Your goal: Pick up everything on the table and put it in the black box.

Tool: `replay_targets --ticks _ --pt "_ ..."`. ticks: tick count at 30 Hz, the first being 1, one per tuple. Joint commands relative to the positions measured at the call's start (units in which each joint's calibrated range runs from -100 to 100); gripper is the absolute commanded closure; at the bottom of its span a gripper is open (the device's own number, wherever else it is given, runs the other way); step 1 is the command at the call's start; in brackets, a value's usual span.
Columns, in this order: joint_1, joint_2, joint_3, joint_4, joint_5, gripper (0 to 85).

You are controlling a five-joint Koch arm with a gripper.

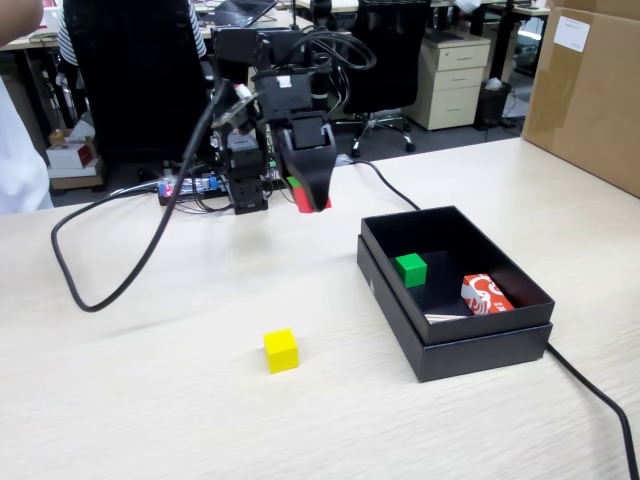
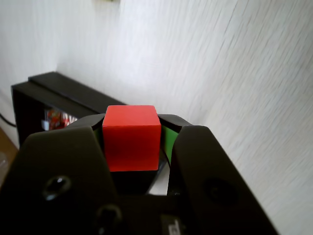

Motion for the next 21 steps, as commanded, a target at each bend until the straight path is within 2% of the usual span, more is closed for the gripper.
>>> replay_targets --ticks 1,6,14,21 --pt "1.9 -4.5 1.9 0.0 0.7 84.5" --pt "5.1 -1.2 4.6 1.4 2.0 84.5" --pt "7.5 31.6 30.3 2.1 4.4 84.5" --pt "8.8 46.3 37.1 2.1 6.2 84.3"
